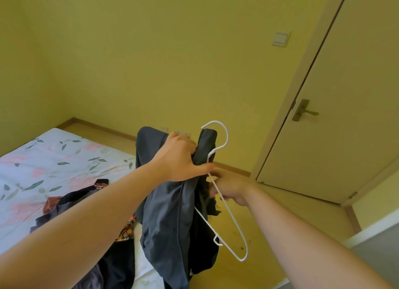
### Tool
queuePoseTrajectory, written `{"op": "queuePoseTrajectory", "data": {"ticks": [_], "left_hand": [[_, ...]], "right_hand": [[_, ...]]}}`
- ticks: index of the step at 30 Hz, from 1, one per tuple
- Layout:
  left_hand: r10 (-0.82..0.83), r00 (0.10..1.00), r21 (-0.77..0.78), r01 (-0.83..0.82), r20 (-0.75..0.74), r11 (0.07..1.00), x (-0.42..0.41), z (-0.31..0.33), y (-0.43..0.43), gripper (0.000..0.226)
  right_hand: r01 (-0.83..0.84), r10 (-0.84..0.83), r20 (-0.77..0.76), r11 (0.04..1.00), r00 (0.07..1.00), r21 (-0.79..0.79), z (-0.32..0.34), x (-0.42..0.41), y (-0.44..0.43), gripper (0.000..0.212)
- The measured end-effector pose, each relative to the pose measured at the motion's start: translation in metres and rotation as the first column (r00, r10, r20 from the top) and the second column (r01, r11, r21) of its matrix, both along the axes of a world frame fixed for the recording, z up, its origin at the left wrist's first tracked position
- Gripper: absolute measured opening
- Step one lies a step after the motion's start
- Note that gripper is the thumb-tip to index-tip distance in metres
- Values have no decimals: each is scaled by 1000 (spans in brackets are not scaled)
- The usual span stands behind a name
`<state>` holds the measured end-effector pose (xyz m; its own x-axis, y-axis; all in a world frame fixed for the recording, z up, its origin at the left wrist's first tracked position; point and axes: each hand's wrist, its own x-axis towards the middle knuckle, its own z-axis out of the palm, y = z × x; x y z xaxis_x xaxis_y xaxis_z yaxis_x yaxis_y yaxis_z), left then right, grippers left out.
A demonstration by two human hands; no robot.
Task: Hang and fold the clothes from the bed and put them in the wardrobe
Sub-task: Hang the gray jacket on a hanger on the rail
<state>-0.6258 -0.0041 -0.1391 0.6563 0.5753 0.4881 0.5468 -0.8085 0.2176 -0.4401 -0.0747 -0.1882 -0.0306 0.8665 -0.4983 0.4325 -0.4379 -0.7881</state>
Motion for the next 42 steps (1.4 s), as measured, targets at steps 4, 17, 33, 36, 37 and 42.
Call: {"op": "queuePoseTrajectory", "data": {"ticks": [4,17,33,36,37,42], "left_hand": [[-58,990,-14,60,128,998,-9,9,-2,45],[225,963,-10,-229,-147,973,-54,20,20,55],[258,965,-344,-229,41,911,-31,35,12,35],[256,957,-318,-203,135,926,-34,44,11,34],[259,955,-308,-206,144,929,-35,46,11,34],[282,951,-286,-238,124,928,-43,48,14,35]], "right_hand": [[-218,223,174,975,959,-47,-30,-5,-3,34],[183,-305,182,853,935,490,21,3,31,19],[-173,87,230,907,969,384,81,0,20,34],[-229,152,301,943,941,240,59,18,21,22],[-215,149,272,949,950,231,52,22,20,15],[-72,-3,257,956,966,284,31,26,19,17]]}}
